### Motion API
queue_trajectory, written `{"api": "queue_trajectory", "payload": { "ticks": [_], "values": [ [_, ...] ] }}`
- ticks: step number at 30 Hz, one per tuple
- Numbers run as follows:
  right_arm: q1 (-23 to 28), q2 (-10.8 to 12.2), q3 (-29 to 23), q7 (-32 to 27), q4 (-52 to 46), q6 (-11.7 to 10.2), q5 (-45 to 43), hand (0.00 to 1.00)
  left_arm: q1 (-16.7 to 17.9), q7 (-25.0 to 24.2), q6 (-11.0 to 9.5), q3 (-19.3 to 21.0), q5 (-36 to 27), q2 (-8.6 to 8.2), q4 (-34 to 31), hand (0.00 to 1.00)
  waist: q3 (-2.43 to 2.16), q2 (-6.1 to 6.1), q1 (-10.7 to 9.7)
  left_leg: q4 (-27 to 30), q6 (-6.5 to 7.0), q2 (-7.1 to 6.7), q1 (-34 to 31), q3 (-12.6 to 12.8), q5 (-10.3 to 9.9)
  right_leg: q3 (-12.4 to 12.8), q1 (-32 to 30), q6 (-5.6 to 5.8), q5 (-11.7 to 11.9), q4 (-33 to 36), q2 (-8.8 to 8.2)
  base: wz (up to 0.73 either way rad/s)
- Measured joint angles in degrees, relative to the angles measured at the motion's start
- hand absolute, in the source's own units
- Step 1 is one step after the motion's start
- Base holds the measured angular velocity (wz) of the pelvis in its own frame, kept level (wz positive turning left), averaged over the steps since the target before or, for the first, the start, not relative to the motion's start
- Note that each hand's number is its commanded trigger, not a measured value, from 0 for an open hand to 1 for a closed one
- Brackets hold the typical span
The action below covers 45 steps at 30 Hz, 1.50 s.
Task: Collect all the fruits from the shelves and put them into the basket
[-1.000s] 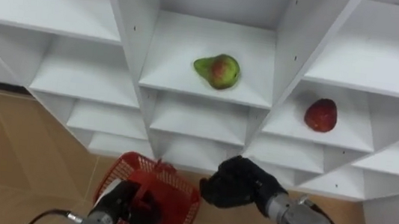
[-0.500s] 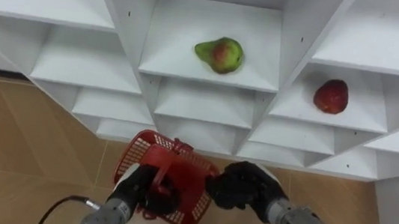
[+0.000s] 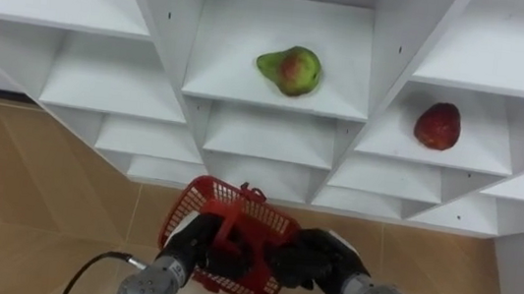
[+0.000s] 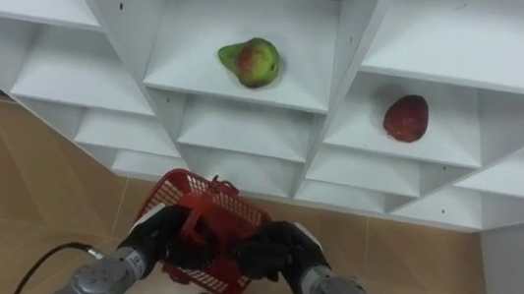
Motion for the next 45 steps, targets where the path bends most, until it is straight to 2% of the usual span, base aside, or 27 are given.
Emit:
{"api": "queue_trajectory", "payload": {
  "ticks": [8,14,22,27,31,34,41,43,44,45],
  "values": [
    [-0.29,0.82,0.82,-1.39,1.01,0.11,9.12,1.0,0.03,0.25,0.58,-1.29,0.05,-0.88,-0.14,1.0,0.02,0.47,0.05,-0.54,0.0,0.06,0.07,0.17,0.0,0.04,-0.09,-0.01,0.01,0.15,0.33,0.0],
    [-0.34,1.3,0.81,-1.91,1.34,1.39,17.32,1.0,0.13,0.44,1.52,-2.4,0.04,-1.8,-0.08,1.0,0.16,0.91,0.03,-0.67,-0.01,-0.06,0.24,-0.1,0.04,0.03,-0.1,-0.01,0.0,0.34,-0.1,0.0],
    [-0.38,2.33,1.39,-1.87,2.08,2.52,25.49,1.0,0.06,0.22,2.11,-2.72,0.01,-1.92,0.4,1.0,0.18,0.93,-0.07,-0.71,0.07,-0.17,0.58,-0.01,0.15,-0.12,0.29,0.0,0.0,0.33,0.02,0.0],
    [-0.39,2.47,1.67,-2.0,2.11,2.51,31.51,1.0,0.08,0.4,2.69,-4.01,0.01,-1.82,0.98,1.0,0.37,0.93,0.0,-0.78,0.06,-0.14,1.44,0.25,0.15,0.08,1.08,0.0,0.0,0.31,0.12,0.0],
    [-0.39,2.65,2.57,-1.92,2.81,2.5,31.86,1.0,0.04,0.42,2.69,-4.29,0.01,-2.08,0.97,1.0,0.56,0.84,-0.04,-0.78,0.02,-0.14,1.53,0.25,0.2,0.11,1.17,0.01,-0.01,0.27,0.15,0.0],
    [-0.39,2.84,3.13,-1.79,3.62,2.5,31.86,1.0,0.01,0.43,2.68,-4.3,0.01,-2.22,0.97,1.0,0.93,0.76,-0.04,-0.8,0.0,-0.13,1.48,0.27,0.22,0.17,1.11,0.02,-0.03,0.12,0.2,0.0],
    [-0.44,2.88,3.1,-1.72,5.45,2.51,29.83,0.99,-0.12,0.46,2.69,-4.26,-0.49,-2.41,0.89,1.0,0.93,0.74,-0.15,-1.06,-0.01,-0.11,1.37,0.45,0.23,0.18,0.91,0.07,-0.03,-0.65,0.28,0.0],
    [-0.42,2.86,3.1,-1.7,5.53,2.54,28.95,0.72,-0.28,0.49,2.69,-4.21,-1.19,-2.5,0.89,1.0,0.92,0.74,-0.13,-1.12,-0.01,-0.13,1.35,0.45,0.23,0.19,0.91,0.09,-0.04,-0.77,0.29,0.0],
    [-0.42,2.86,3.1,-1.59,5.58,2.55,28.52,0.05,-0.43,0.51,2.69,-4.19,-1.2,-2.54,0.89,1.0,0.91,0.73,-0.14,-1.12,-0.01,-0.14,1.34,0.45,0.23,0.18,0.92,0.1,-0.05,-0.82,0.3,0.0],
    [-0.45,2.78,3.1,-1.11,5.97,2.55,28.17,0.05,-0.55,0.52,2.72,-4.23,-1.18,-2.56,0.89,1.0,0.88,0.73,-0.18,-1.12,-0.01,-0.15,1.34,0.46,0.23,0.17,0.92,0.1,-0.05,-0.84,0.28,0.0]
  ]
}}
